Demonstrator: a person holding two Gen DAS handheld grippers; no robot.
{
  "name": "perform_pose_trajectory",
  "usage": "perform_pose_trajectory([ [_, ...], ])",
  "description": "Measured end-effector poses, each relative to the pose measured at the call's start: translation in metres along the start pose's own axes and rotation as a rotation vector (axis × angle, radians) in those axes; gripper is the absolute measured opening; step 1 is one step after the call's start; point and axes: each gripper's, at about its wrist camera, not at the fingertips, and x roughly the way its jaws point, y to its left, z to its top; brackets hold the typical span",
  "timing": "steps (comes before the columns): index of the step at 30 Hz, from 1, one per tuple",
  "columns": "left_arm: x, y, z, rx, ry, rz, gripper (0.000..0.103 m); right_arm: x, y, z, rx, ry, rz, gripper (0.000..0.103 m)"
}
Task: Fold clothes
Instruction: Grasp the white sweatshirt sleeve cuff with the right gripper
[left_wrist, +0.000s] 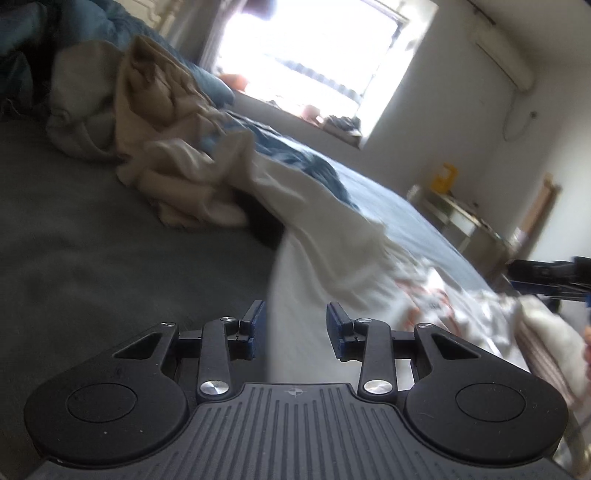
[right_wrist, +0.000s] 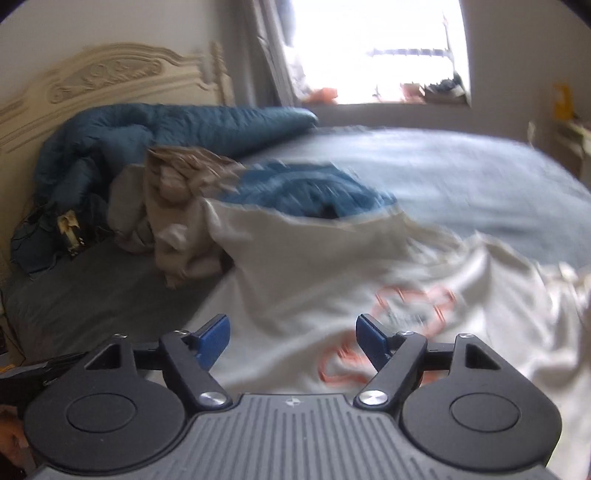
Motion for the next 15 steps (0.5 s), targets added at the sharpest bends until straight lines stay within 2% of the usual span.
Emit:
perform_pose_trajectory([
  [4, 0.03, 0.038, 0.034, -0.091, -0.085, 0.071, 0.036, 0.042, 0.055, 0.035, -0.233, -0.087, 0.048, 0.074],
  [7, 0.054, 0.067, 0.058, -0.151, -0.149, 0.15, 0.036, 0.087, 0.104, 0.047, -0.475, -0.15, 0.064, 0.068],
  [11, 0.08, 0.114, 0.084, -0.289, -0.209, 0.261, 0.036, 0.15, 0.156, 0.058, -0.613, -0.14, 0.131, 0.063],
  [15, 0.086, 0.157, 0.088, -0.393, -0.223, 0.315, 0.036, 0.214, 0.209, 0.056, -0.768, -0.126, 0.172, 0.061],
])
